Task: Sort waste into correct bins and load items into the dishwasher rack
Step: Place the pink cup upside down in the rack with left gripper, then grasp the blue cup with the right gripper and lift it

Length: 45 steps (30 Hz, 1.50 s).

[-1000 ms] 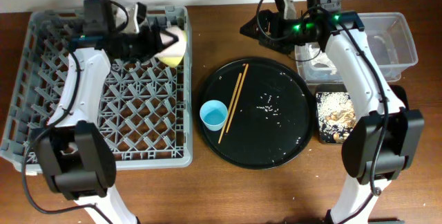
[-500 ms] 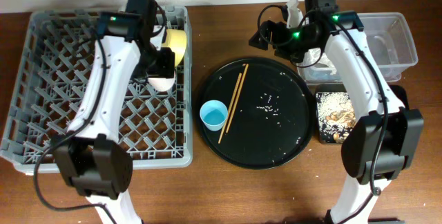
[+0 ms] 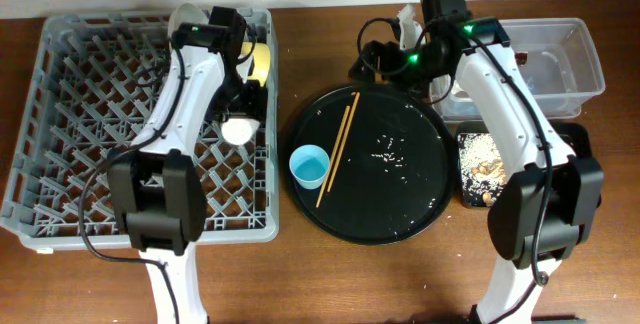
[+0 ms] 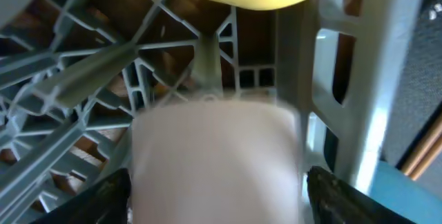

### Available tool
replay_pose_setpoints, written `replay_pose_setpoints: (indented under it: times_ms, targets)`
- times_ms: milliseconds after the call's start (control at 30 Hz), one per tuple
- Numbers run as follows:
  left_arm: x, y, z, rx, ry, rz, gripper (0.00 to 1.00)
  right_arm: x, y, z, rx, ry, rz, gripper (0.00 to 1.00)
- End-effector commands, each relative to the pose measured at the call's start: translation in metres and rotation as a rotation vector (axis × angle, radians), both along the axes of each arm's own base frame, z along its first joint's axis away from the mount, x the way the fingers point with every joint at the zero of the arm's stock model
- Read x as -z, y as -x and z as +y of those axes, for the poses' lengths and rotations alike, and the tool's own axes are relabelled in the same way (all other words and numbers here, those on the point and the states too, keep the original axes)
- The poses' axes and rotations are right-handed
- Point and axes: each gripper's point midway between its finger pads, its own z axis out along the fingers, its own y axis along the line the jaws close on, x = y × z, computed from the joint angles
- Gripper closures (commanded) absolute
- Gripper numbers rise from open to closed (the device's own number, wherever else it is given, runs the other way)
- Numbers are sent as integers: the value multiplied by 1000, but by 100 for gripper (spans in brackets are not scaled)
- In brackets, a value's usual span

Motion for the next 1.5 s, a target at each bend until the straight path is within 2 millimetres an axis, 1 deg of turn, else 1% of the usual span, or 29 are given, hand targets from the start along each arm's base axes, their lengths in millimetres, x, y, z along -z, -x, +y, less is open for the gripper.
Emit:
replay_pose_setpoints:
  times_ms: [0,67,133,167,200,233,267,333,367,433,467,500,533,600,700,733,767,800,833,900,967,1033,1133,1267,1300,1333,1367,1400,1467]
  targets:
    - [-6,-5,-3,12,0,-16,17,9,16,8,-50,31,47,8]
    - [-26,-14,-4,11,7,-59,17,12,27,14,-75,40,77,10]
    - [-53,-26,-6,10,20,-125,17,13,37,23,-113,48,92,13]
    - [-71,-32,-10,12,40,-169,17,14,42,28,-126,52,106,15]
    - [-81,-35,-12,13,52,-192,17,17,48,30,-136,72,122,16]
    - [-103,-39,-13,-4,76,-234,17,24,59,30,-147,138,153,21]
    - [-120,-40,-9,-44,89,-264,17,30,69,31,-160,191,175,23]
    - [-139,-39,-9,-82,173,-278,16,39,78,37,-189,248,181,28]
    - [-145,-39,-8,-92,231,-278,16,48,82,41,-208,301,164,34]
    - [-149,-41,1,-122,314,-270,17,66,83,49,-201,351,145,45]
    - [-149,-43,9,-140,319,-273,17,74,84,54,-191,345,147,53]
    - [-149,-43,15,-154,319,-274,17,83,86,58,-178,337,153,57]
    - [-149,-44,20,-164,322,-273,16,90,87,60,-179,324,154,59]
    - [-149,-44,27,-180,326,-273,16,99,90,69,-195,267,157,60]
    - [-150,-45,26,-179,338,-275,16,105,92,69,-195,265,158,60]
    - [-150,-45,26,-178,337,-275,16,107,93,69,-196,267,161,59]
    - [-150,-44,26,-178,338,-274,16,107,92,69,-196,266,160,39]
    - [-150,-44,26,-178,337,-274,16,103,88,68,-189,261,146,26]
    - [-150,-45,26,-178,338,-276,16,95,80,66,-175,252,126,24]
    - [-150,-45,26,-178,337,-276,16,72,64,64,-165,230,62,24]
    - [-150,-45,26,-178,337,-276,16,57,58,65,-193,227,18,24]
    - [-150,-45,26,-178,337,-276,16,56,64,69,-233,239,14,25]
    - [-151,-45,26,-177,337,-279,16,72,77,72,-266,317,37,33]
    - [-150,-44,26,-178,337,-274,16,105,103,83,-331,382,99,43]
    - [-150,-44,26,-178,337,-275,16,108,105,84,-333,384,106,52]
    - [-150,-44,26,-178,337,-274,16,109,104,84,-326,386,109,70]
    - [-150,-44,26,-178,337,-274,16,109,103,84,-316,385,109,77]
    - [-150,-44,26,-178,337,-274,16,108,100,82,-298,380,110,93]
    - [-150,-44,26,-178,338,-274,16,105,93,77,-262,363,114,96]
